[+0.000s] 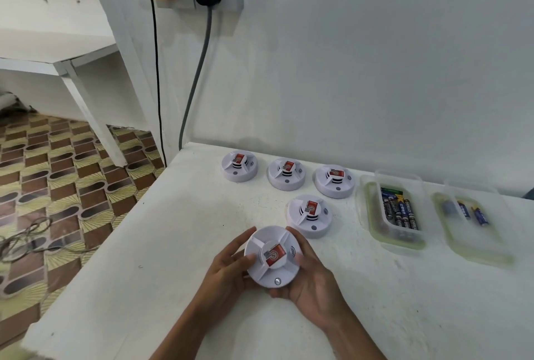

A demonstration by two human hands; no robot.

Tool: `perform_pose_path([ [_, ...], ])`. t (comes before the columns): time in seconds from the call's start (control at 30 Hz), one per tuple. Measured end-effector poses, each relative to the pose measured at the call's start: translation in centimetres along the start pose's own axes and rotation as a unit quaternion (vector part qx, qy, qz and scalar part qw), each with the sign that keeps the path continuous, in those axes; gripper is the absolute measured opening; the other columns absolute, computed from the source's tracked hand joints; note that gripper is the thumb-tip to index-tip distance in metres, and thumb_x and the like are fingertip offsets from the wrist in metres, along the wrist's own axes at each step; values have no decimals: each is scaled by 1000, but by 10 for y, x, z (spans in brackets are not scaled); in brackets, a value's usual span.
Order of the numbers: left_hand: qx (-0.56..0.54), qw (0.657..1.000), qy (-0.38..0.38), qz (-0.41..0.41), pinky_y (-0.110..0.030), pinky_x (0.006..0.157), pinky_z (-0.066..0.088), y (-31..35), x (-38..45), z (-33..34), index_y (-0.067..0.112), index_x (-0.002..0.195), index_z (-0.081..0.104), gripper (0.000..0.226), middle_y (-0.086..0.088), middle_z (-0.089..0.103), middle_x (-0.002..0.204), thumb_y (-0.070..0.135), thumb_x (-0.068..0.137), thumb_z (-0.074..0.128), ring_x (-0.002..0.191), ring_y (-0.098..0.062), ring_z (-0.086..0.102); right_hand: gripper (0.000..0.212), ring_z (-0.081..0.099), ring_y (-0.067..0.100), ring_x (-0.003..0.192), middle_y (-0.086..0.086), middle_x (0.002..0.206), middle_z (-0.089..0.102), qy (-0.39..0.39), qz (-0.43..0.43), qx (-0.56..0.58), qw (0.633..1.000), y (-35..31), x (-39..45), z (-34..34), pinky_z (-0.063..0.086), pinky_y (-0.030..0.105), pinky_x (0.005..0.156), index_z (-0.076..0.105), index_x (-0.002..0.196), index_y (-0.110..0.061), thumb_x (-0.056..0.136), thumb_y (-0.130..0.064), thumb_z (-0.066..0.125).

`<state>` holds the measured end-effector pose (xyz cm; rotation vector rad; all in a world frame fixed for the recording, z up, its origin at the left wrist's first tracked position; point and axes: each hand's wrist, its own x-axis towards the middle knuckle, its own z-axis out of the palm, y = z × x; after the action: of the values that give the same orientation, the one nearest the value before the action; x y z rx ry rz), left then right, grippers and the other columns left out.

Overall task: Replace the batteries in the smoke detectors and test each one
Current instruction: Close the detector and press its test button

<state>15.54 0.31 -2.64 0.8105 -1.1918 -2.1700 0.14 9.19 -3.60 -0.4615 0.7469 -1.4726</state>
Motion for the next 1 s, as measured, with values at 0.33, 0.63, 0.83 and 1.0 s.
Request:
perform_pose_path([
  [0.33, -11, 1000, 2, 1, -45, 77, 58, 1, -2, 2, 14, 137, 48, 49, -15, 66, 122, 10, 89, 59, 109, -38, 64, 82, 64, 35, 103, 9, 118, 64, 52, -18, -135, 989, 4, -1, 1, 56, 37, 60, 51, 128, -31, 57, -2, 80],
  [0.63, -22, 1000, -18, -3, -43, 77, 58, 3, -1, 2, 13, 139, 46, 75, -16, 64, 125, 28, 73, 80, 111, -39, 63, 86, 63, 35, 104, 10, 120, 62, 70, -22, -159, 984, 4, 1, 1, 55, 34, 57, 49, 128, -30, 53, -5, 81],
  [0.83, -16, 1000, -15, 0, -46, 80, 58, 0, 1, 1, 14, 137, 47, 52, -13, 66, 123, 11, 86, 53, 110, -37, 63, 79, 65, 31, 98, 7, 115, 64, 69, -26, -162, 984, 4, 1, 0, 56, 35, 57, 50, 127, -29, 60, 4, 76],
  [1.0, -8, 1000, -9, 1, -47, 83, 57, 0, 0, 1, 15, 136, 48, 51, -12, 66, 123, 12, 86, 54, 111, -37, 63, 78, 66, 31, 97, 5, 112, 66, 68, -27, -157, 985, 5, 1, -2, 56, 36, 57, 51, 126, -29, 62, 8, 73],
])
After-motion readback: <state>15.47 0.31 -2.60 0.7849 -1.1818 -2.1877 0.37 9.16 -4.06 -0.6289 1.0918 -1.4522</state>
